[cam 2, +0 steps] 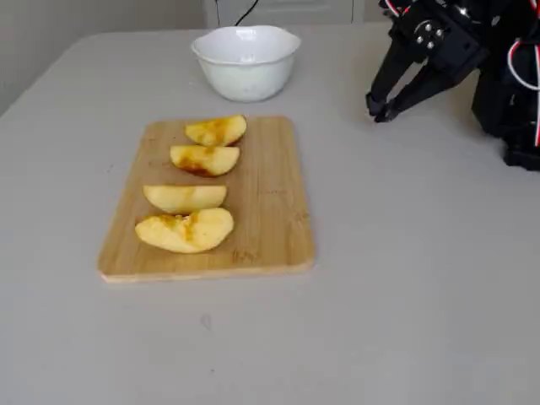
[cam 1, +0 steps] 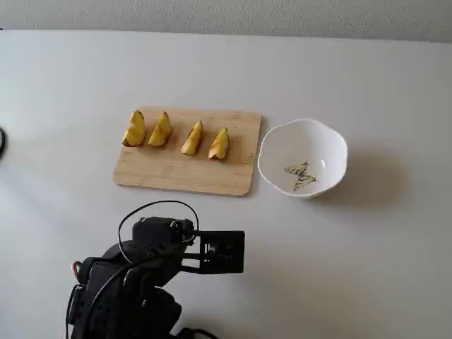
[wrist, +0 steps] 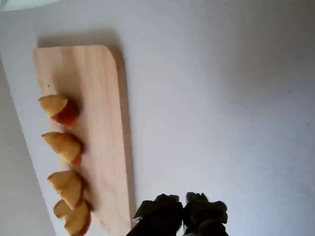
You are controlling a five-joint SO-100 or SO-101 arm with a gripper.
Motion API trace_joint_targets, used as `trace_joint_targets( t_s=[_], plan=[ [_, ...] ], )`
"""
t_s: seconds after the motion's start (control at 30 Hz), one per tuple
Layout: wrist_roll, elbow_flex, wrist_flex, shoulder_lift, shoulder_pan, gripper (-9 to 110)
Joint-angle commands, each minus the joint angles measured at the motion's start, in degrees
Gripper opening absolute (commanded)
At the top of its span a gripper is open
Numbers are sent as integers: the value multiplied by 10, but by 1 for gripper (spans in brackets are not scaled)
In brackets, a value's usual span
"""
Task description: Pick up the third from the right apple slice from the cutting board and place it into the bowl
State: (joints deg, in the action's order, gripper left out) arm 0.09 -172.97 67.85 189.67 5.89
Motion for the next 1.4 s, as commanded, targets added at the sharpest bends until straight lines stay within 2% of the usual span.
trace_joint_targets(
  t_s=[0.0, 0.6, 0.8, 1.23, 1.27, 1.3, 1.37],
  plan=[
    [4, -1, -11, 8, -6, 0],
    [4, -1, -11, 8, -6, 0],
    [-39, -3, -18, 8, 53, 0],
    [-43, -3, -18, 9, 47, 1],
    [-66, -3, -19, 9, 40, 3],
    [-149, -6, -29, 9, 24, 3],
    [-182, -10, -46, 8, -21, 8]
  ],
)
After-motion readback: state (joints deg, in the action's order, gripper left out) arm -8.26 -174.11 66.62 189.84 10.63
